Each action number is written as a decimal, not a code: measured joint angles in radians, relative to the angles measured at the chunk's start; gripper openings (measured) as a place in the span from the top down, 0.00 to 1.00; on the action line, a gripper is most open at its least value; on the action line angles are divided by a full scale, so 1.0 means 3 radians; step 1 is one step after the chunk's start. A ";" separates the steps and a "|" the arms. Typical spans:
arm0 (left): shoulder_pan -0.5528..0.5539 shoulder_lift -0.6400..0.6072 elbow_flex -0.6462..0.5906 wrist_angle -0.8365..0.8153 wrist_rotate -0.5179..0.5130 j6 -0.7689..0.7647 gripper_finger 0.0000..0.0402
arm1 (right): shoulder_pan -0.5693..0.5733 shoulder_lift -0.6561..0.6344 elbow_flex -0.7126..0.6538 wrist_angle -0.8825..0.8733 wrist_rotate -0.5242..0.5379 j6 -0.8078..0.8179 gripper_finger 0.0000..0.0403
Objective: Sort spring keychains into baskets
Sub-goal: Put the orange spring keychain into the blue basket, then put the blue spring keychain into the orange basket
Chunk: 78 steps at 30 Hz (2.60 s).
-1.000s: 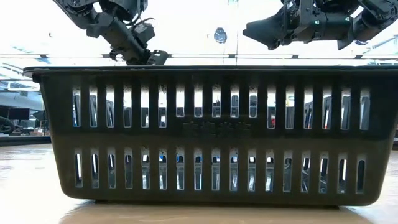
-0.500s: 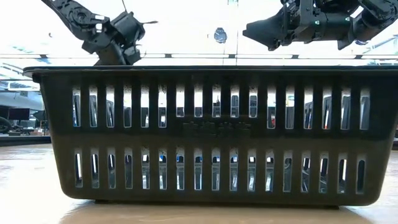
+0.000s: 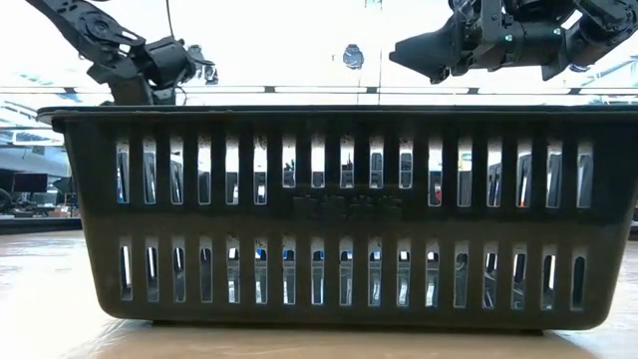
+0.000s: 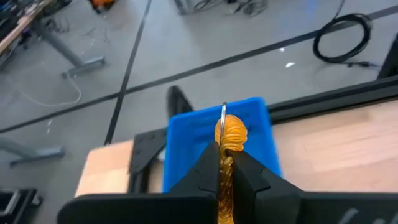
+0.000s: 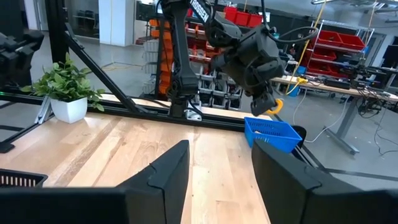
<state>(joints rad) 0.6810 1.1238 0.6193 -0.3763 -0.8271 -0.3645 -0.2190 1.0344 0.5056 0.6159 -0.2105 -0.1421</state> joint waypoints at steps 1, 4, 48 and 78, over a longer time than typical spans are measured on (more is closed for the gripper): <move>0.0000 -0.0030 0.0000 -0.0040 0.0006 -0.0029 0.98 | 0.0001 0.0000 0.0000 0.0000 0.0000 0.0001 0.60; -0.0002 -0.0046 0.0000 -0.0129 0.0026 -0.0082 0.97 | 0.0001 0.0000 0.0000 0.0000 0.0000 0.0036 0.60; 0.0288 0.0330 -0.0106 -0.0128 0.0343 -0.0372 0.88 | -0.0001 0.0000 0.0000 0.0003 0.0000 0.0009 0.61; -0.0014 0.0178 0.0042 0.0133 0.2129 0.0289 0.73 | -0.0001 0.0000 0.0000 0.0001 0.0002 0.0005 0.61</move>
<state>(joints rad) 0.6768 1.1772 0.6319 -0.3364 -0.1883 -0.2777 -0.2192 1.0344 0.5056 0.6163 -0.2100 -0.1406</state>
